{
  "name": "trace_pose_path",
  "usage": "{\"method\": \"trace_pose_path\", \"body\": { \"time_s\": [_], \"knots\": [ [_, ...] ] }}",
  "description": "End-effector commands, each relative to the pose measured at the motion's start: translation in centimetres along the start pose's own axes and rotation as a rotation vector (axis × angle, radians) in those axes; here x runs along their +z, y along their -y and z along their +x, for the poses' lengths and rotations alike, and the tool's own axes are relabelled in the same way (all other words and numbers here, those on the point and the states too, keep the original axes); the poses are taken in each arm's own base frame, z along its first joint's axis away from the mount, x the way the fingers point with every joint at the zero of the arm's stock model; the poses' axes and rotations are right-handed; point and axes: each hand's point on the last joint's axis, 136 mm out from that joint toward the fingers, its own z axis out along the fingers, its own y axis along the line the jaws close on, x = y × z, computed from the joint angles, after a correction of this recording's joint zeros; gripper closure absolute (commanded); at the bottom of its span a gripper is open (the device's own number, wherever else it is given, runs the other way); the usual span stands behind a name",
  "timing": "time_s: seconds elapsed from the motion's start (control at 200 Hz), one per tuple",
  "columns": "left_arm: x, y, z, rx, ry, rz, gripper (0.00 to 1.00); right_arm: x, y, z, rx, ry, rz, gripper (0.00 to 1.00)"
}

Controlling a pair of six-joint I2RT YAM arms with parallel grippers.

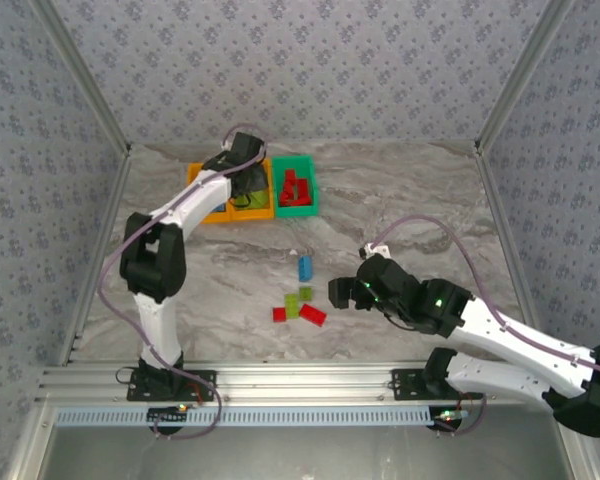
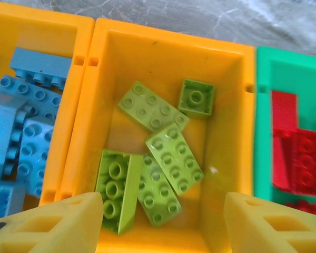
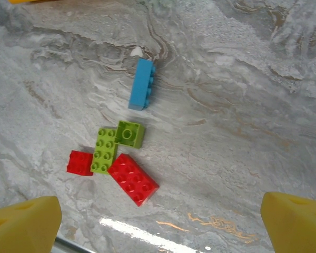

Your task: Sort the legos into containers by color

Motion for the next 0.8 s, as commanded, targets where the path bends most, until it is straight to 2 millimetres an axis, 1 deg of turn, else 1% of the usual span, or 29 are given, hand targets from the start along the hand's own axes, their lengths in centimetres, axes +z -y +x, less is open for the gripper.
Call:
{"method": "trace_pose_path", "body": {
  "time_s": [0.0,0.105,0.155,0.2,0.255,0.32,0.38,0.425,0.46,0.545,0.605,0.645,0.725,0.799],
  "knots": [
    [-8.6,2.2,-2.3,0.0,0.124,0.156,0.38,0.6,1.0,0.2,0.021,0.003,0.062,0.0],
    [-15.0,2.9,-0.8,0.075,0.205,0.258,0.37,2.1,0.7,0.5,0.036,-0.032,0.054,0.0],
    [-18.1,3.1,0.2,0.143,0.257,0.298,0.36,3.1,0.0,0.6,0.049,-0.055,0.026,0.0],
    [-20.5,3.2,1.3,0.216,0.288,0.34,0.35,4.2,-0.6,0.7,0.062,-0.073,-0.006,0.0],
    [-22.8,3.1,3.2,0.303,0.302,0.408,0.34,5.5,-1.2,0.8,0.074,-0.099,-0.033,0.01],
    [-24.7,2.8,5.8,0.413,0.297,0.51,0.34,7.3,-1.7,1.0,0.09,-0.126,-0.047,0.03],
    [-26.4,2.5,8.5,0.528,0.288,0.613,0.32,8.9,-2.3,1.0,0.101,-0.15,-0.072,0.07],
    [-27.1,1.8,10.4,0.593,0.287,0.66,0.29,10.1,-2.7,1.0,0.104,-0.159,-0.091,0.09],
    [-27.3,0.9,11.4,0.623,0.294,0.661,0.26,11.0,-2.8,1.1,0.094,-0.168,-0.098,0.1],
    [-26.5,-1.7,13.3,0.688,0.287,0.6,0.22,13.3,-3.1,1.3,0.113,-0.19,-0.121,0.15],
    [-26.2,-2.7,14.9,0.747,0.265,0.595,0.19,14.8,-3.2,1.4,0.114,-0.203,-0.125,0.19],
    [-26.2,-3.0,16.3,0.796,0.251,0.626,0.16,15.7,-3.2,1.5,0.112,-0.208,-0.125,0.21],
    [-26.6,-2.9,18.9,0.871,0.234,0.731,0.09,17.3,-3.3,1.7,0.096,-0.211,-0.127,0.24],
    [-26.9,-2.6,20.3,0.904,0.258,0.81,0.02,18.7,-3.3,1.8,0.083,-0.211,-0.129,0.3]
  ]
}}
